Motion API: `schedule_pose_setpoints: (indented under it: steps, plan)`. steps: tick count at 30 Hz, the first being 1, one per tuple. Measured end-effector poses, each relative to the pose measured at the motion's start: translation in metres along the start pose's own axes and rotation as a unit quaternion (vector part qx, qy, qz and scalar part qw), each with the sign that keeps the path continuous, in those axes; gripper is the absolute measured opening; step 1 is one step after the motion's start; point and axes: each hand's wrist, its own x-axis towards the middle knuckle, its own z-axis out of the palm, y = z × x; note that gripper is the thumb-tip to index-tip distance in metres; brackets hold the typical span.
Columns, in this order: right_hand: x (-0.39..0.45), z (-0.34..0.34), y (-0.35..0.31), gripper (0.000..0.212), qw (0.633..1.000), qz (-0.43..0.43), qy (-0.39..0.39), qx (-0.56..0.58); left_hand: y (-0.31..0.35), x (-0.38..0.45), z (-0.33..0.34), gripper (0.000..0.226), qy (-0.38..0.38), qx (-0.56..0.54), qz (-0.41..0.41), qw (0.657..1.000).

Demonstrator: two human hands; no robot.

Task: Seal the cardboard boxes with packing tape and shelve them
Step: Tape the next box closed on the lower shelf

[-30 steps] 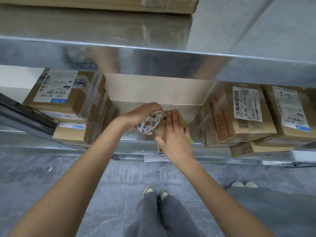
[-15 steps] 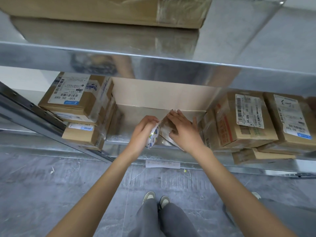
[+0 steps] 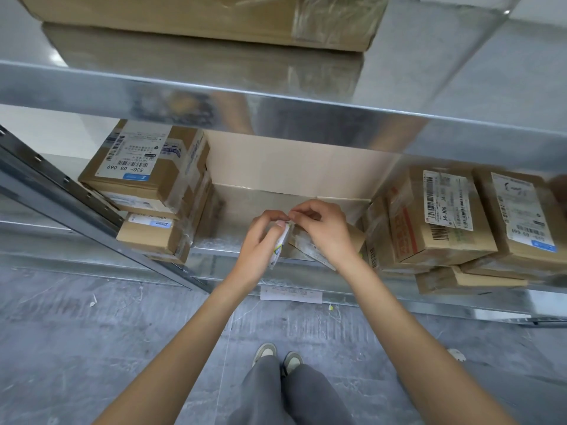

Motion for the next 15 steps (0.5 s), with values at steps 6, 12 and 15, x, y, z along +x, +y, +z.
schedule_pose_setpoints:
  steps: [6,12,15]
  plan:
    - [-0.0029,0.0017,-0.0033,0.010,0.999,0.010,-0.006,0.033,0.0004,-0.0050,0.0000,0.017,0.011,-0.008,-0.013,1.000]
    - [-0.0034,0.0034,-0.0073,0.011,0.995,0.040,-0.031,0.081,0.0016,-0.0095,-0.0008,0.018,0.026,0.003,-0.036,0.999]
    - [-0.0047,0.0044,-0.0076,0.010,0.996,0.030,-0.036,0.073,0.0040,-0.0100,-0.0004,0.019,0.027,0.016,-0.023,0.999]
